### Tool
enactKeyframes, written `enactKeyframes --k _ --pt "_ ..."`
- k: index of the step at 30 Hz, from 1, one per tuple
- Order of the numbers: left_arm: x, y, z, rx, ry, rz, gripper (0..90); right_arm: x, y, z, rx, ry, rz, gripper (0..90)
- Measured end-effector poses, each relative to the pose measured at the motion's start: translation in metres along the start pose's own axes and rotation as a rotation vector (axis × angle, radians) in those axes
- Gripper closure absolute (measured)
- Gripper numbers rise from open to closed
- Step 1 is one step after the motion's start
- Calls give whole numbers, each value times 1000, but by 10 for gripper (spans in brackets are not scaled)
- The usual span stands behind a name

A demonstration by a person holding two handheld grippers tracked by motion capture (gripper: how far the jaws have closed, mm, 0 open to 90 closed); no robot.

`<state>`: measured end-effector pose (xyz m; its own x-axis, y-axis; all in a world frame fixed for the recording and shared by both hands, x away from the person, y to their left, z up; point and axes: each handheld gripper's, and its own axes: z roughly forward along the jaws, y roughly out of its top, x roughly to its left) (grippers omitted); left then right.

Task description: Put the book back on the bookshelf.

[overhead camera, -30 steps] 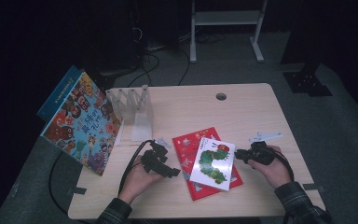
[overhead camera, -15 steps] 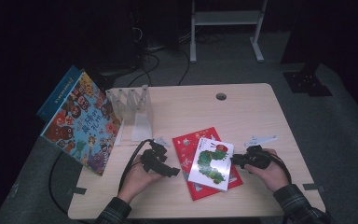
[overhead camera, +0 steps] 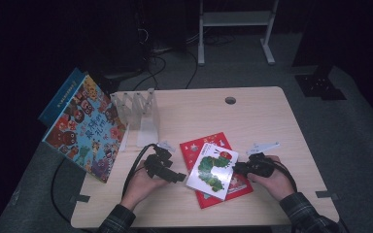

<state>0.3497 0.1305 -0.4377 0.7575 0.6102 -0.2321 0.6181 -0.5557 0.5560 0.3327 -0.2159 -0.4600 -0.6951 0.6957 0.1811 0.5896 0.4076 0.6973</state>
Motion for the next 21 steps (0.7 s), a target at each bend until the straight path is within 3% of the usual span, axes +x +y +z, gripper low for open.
enactKeyframes --k 21 --pt "4 3 0 -27 -22 -22 155 9 15 19 -2 23 -25 713"
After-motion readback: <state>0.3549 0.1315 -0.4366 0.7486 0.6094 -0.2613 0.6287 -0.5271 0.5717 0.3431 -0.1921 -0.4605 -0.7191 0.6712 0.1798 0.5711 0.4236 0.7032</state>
